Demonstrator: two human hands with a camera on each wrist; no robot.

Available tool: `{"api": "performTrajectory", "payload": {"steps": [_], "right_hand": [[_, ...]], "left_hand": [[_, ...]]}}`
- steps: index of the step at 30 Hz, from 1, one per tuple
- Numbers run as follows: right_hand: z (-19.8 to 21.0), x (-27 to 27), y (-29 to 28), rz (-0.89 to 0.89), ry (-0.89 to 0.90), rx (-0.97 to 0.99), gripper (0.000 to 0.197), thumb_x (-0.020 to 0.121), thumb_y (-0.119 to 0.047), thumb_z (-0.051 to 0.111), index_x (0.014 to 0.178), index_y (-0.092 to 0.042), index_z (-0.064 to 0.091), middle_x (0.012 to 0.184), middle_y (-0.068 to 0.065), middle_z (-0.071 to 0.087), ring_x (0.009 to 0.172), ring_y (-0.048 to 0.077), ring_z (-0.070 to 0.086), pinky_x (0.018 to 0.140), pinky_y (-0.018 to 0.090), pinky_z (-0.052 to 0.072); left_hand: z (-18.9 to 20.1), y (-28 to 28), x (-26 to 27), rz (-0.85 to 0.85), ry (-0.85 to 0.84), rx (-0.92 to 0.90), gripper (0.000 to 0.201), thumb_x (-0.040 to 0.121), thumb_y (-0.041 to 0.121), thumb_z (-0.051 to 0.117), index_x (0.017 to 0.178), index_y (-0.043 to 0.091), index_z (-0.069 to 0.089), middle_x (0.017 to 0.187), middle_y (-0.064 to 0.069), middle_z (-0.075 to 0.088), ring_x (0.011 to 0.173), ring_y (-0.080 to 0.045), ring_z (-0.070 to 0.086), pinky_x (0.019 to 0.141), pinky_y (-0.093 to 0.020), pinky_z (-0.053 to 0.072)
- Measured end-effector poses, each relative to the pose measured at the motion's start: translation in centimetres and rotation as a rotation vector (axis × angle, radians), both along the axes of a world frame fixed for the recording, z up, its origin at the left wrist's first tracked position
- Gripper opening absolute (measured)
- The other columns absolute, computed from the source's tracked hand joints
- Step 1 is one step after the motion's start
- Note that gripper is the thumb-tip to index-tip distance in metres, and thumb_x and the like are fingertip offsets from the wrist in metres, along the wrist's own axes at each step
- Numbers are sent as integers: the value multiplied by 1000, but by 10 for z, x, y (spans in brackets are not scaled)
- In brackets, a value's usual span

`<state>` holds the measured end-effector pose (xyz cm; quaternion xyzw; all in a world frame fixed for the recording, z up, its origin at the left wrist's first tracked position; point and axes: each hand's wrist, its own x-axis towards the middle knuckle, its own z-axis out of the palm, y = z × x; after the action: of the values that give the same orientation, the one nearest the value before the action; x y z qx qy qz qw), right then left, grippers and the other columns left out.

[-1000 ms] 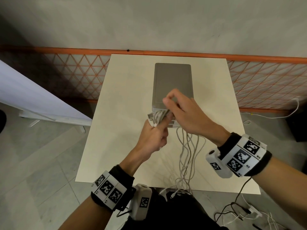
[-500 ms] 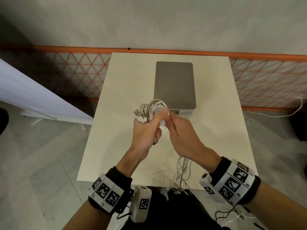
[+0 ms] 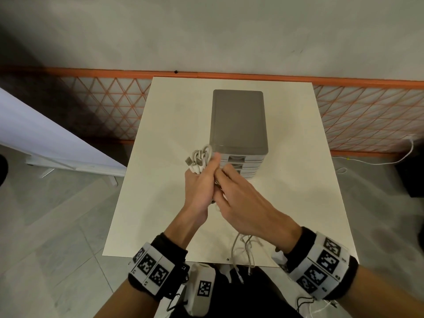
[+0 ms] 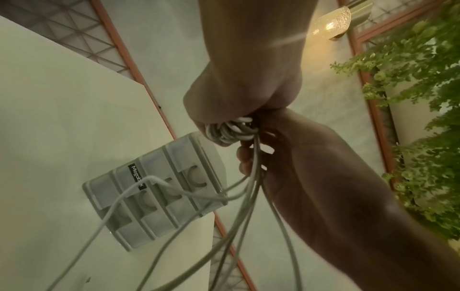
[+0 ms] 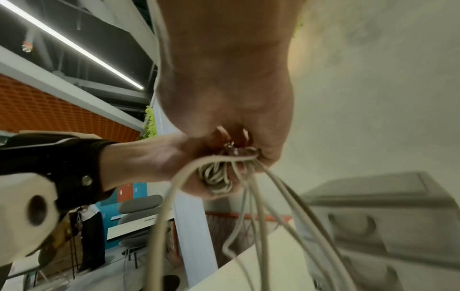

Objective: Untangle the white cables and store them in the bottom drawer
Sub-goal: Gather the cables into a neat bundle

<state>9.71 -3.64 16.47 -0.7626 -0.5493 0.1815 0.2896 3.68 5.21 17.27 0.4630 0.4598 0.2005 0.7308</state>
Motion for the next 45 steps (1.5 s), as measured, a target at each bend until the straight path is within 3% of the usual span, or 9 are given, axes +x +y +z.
{"api": "performTrajectory", "payload": {"steps": [3, 6, 13, 20, 30, 35, 39, 42, 45], "right_hand": [[1, -9, -8, -171, 311, 40, 57, 96, -24, 55, 145, -24, 26, 120, -9, 46, 100, 6, 55, 84, 20, 48], [-7, -12, -9, -213, 377, -5, 36, 97, -30, 54, 126, -26, 33, 114, -9, 59, 94, 10, 62, 85, 36, 51], [-10, -7, -12, -87, 477, 41, 12, 105, -29, 36, 110, -22, 46, 81, 1, 59, 67, 14, 51, 60, 29, 41], [-25, -6, -18, -148, 410, 213, 21, 103, -30, 35, 110, -15, 48, 58, -12, 53, 61, 11, 62, 57, 18, 45], [-28, -9, -22, -171, 588, 279, 28, 102, -33, 40, 98, -12, 58, 59, -4, 40, 52, 21, 33, 50, 37, 31], [-30, -16, -20, -210, 341, 190, 35, 102, -37, 31, 91, -11, 52, 52, -11, 36, 44, 13, 33, 46, 21, 26], [-31, -11, -17, -194, -11, 38, 48, 100, -47, 16, 93, -11, 48, 53, -7, 39, 42, 20, 36, 46, 33, 26], [-33, -9, -21, -166, 52, 50, 41, 103, -44, 21, 101, -13, 49, 63, -9, 44, 50, 18, 40, 50, 35, 32], [-34, -16, -30, -125, 228, -24, 36, 106, -36, 27, 137, -22, 39, 85, -3, 58, 65, 16, 50, 64, 37, 46]], "left_hand": [[0, 7, -1, 101, -27, 25, 32, 95, 36, 65, 71, 15, 63, 62, 2, 59, 56, -15, 58, 45, -21, 45], [-2, 8, -4, 119, -73, 22, 38, 97, 32, 63, 60, 21, 62, 61, 2, 60, 51, -13, 58, 45, -22, 43], [8, 6, 1, 217, -276, -84, 31, 99, 17, 60, 69, 12, 53, 50, 4, 53, 72, -13, 74, 80, -29, 58], [19, 5, 6, 214, -352, -257, 37, 100, 23, 58, 66, 15, 46, 46, 7, 32, 38, -8, 34, 44, -21, 39], [15, 4, 6, 224, -275, -176, 46, 99, 32, 60, 61, 20, 35, 50, 8, 20, 40, -9, 20, 41, -22, 26], [15, 2, 9, 257, -269, -121, 51, 99, 26, 61, 60, 19, 28, 48, 7, 20, 39, -10, 18, 39, -23, 23], [11, 3, 13, 297, -262, -119, 54, 98, 24, 63, 57, 19, 29, 47, 7, 22, 39, -10, 18, 39, -24, 22], [10, 4, 13, 321, -268, -122, 54, 98, 23, 63, 56, 18, 29, 48, 6, 22, 39, -10, 19, 40, -24, 22], [12, 12, 9, 379, -304, -106, 50, 99, 22, 61, 59, 19, 32, 49, 7, 22, 40, -9, 18, 39, -23, 21]]}}
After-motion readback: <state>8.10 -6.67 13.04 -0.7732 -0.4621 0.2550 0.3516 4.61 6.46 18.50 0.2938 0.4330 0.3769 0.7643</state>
